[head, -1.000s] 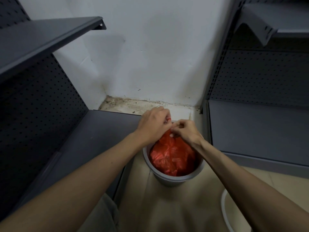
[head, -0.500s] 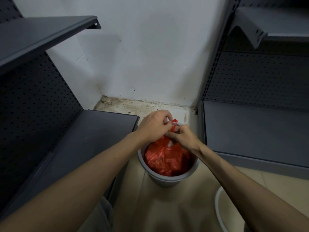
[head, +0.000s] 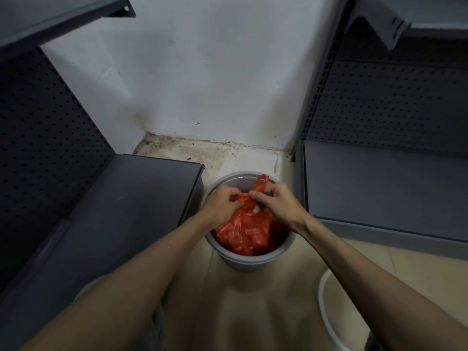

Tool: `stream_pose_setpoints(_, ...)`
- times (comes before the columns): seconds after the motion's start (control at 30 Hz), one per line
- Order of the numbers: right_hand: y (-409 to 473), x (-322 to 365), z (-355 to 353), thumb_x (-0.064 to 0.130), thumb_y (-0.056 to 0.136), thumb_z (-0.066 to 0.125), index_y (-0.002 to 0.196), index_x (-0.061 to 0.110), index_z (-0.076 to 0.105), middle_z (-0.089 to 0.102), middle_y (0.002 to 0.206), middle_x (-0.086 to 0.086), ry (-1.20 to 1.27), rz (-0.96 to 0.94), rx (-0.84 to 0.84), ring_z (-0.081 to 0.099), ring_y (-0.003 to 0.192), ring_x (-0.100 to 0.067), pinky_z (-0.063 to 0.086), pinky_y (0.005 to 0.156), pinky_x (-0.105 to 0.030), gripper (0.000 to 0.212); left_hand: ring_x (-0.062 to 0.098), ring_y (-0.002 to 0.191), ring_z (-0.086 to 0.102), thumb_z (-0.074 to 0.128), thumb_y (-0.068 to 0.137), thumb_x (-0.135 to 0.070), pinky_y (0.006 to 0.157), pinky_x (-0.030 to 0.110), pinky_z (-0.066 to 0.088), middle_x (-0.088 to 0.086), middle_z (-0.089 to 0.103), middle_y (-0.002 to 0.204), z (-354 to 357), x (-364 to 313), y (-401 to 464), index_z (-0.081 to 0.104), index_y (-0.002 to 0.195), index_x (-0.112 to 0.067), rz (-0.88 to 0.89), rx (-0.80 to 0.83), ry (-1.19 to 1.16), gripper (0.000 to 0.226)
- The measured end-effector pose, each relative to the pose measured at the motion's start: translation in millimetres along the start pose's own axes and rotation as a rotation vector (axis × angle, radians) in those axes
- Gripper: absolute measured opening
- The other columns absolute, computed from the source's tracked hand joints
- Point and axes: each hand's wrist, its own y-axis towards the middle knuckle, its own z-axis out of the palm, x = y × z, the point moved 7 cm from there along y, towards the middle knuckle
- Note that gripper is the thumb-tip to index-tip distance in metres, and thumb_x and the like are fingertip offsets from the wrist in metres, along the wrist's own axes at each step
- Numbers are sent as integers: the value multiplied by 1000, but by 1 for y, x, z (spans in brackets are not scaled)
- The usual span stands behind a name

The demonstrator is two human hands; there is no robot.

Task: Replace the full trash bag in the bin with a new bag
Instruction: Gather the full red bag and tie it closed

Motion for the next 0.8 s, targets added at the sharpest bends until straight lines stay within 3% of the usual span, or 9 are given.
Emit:
stream_pose_setpoints(0.1, -6, -2, 1, 17, 89, 68, 63, 14, 66, 63, 88, -16, -139, -61, 7, 61, 81, -19, 49, 80, -32, 27, 18, 98, 61, 64, 91, -20, 91, 35, 48, 4, 66, 105, -3, 3, 4, 74, 94, -17, -12, 30, 50, 11)
stream_pose_setpoints(0.2, -12, -7, 5, 17, 86, 70, 76, 8, 74, 56, 102, -17, -189, -87, 16, 56, 96, -25, 48, 89, -35, 15, 20, 100, 61, 59, 93, -17, 92, 36, 47, 6, 67, 106, -2, 3, 4, 74, 96, -14, -12, 82, 64, 16)
stream_pose_setpoints(0.37, -13, -4, 10, 23, 86, 71, 88, 17, 78, 53, 98, -8, -309, -185, 27, 53, 91, -20, 48, 86, -39, 9, 15, 72, 58, 48, 96, -12, 65, 27, 39, -2, 64, 74, 3, -3, 3, 64, 64, -22, -6, 174, 90, 37)
stream_pose_setpoints(0.47, -11, -8, 12, 29, 88, 67, 96, 25, 77, 49, 97, 0, -496, -205, 38, 53, 90, -18, 46, 87, -41, 14, 12, 64, 53, 48, 96, -17, 57, 23, 34, -2, 59, 68, 3, -5, 4, 61, 64, -13, -14, 185, 158, 35)
stream_pose_setpoints(0.6, -9, -11, 8, 30, 89, 63, 101, 34, 75, 44, 93, 6, -761, -241, -84, 53, 90, -20, 39, 87, -34, 17, 2, 52, 50, 52, 95, -25, 49, 17, 30, -8, 55, 55, 1, -4, 4, 55, 49, -21, -48, 154, 216, 46)
stream_pose_setpoints(0.7, -8, -11, 8, 29, 88, 63, 102, 34, 74, 40, 89, 9, -790, -255, -188, 53, 90, -19, 23, 80, -27, 18, 0, 40, 46, 56, 92, -26, 46, 17, 30, -9, 50, 43, 0, -1, 1, 51, 37, -22, -119, 146, 164, 55)
stream_pose_setpoints(0.8, -8, -11, 12, 25, 86, 63, 102, 32, 75, 44, 83, 10, -761, -278, -228, 54, 86, -18, 19, 76, -25, 21, 2, 37, 44, 56, 89, -28, 42, 18, 34, -8, 50, 41, 1, 4, -4, 54, 39, -20, -240, 110, -18, 50)
